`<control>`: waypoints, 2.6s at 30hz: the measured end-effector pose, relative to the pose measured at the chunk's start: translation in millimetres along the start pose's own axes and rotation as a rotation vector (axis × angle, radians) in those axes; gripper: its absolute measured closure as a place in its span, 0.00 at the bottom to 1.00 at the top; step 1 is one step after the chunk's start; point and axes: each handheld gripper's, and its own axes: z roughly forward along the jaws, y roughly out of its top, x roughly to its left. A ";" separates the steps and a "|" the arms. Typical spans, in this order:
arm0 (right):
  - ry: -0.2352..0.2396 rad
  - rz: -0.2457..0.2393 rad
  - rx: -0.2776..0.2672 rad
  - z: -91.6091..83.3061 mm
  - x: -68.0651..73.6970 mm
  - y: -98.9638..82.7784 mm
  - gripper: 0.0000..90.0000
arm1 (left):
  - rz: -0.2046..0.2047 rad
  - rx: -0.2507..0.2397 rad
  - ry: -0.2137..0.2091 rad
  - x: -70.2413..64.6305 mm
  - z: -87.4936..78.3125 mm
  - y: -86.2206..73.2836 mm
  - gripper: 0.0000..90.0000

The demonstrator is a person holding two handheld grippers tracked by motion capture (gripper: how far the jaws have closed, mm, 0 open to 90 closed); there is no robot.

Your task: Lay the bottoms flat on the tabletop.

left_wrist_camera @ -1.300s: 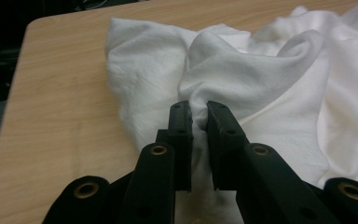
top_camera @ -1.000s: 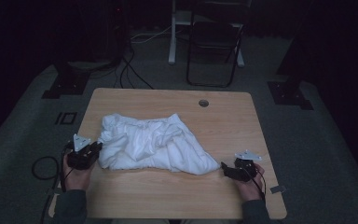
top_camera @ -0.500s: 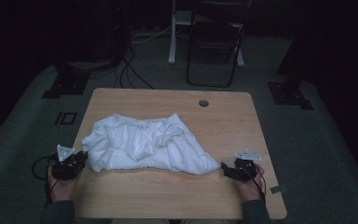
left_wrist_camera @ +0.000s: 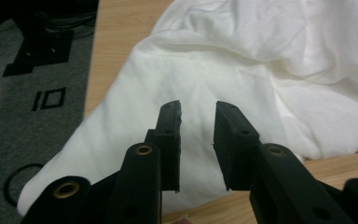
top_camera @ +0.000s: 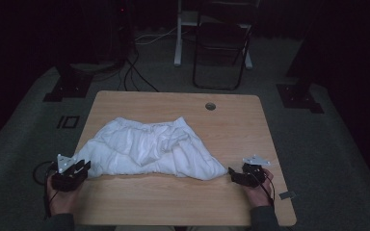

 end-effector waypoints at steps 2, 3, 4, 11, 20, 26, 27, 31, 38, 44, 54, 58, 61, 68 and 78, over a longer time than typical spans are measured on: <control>0.002 -0.001 -0.001 0.0 0.0 0.0 0.28 | 0.006 0.005 -0.012 -4.8 4.3 1.6 0.76; 0.001 0.001 -0.003 -0.5 0.1 -0.1 0.32 | 0.011 0.007 -0.018 -7.4 6.6 2.4 0.75; -0.002 0.005 -0.008 -1.2 0.1 -0.2 0.37 | 0.016 0.010 -0.022 -10.1 8.9 3.4 0.73; 0.037 0.040 -0.061 -15.9 6.9 11.3 0.47 | 0.051 0.044 -0.056 -30.5 31.7 7.4 0.64; 0.145 -0.046 -0.107 -19.0 50.4 42.6 0.45 | 0.092 0.109 -0.071 -49.3 57.1 7.6 0.61; 0.234 -0.080 -0.113 -6.7 86.1 66.7 0.39 | 0.118 0.135 -0.064 -57.0 66.7 3.5 0.61; 0.241 -0.085 -0.113 -4.3 91.7 70.8 0.38 | 0.116 0.137 -0.066 -57.4 67.5 3.3 0.61; 0.256 -0.114 -0.101 7.3 112.1 86.1 0.35 | 0.112 0.136 -0.076 -57.0 70.8 2.7 0.62; 0.240 -0.159 0.002 44.4 135.0 95.7 0.42 | 0.068 0.107 -0.130 -59.9 82.6 5.8 0.67; 0.202 -0.158 0.015 52.6 123.3 96.3 0.73 | 0.067 0.103 -0.147 -73.5 98.4 17.5 0.68; 0.053 -0.110 0.002 42.5 67.5 104.8 0.90 | 0.119 0.109 -0.200 -114.2 120.7 37.0 0.68; 0.071 -0.112 -0.029 26.5 56.2 98.9 0.93 | 0.123 0.124 -0.214 -117.8 117.7 37.1 0.68; 0.083 -0.151 -0.081 6.3 56.1 88.7 0.93 | 0.134 0.119 -0.220 -117.3 114.1 34.1 0.68; 0.121 -0.195 -0.150 -27.9 58.1 60.7 0.93 | 0.130 0.105 -0.215 -117.0 113.4 31.5 0.67; 0.145 -0.239 -0.019 -16.2 65.0 10.3 0.93 | 0.125 0.123 -0.188 -117.9 111.2 34.5 0.60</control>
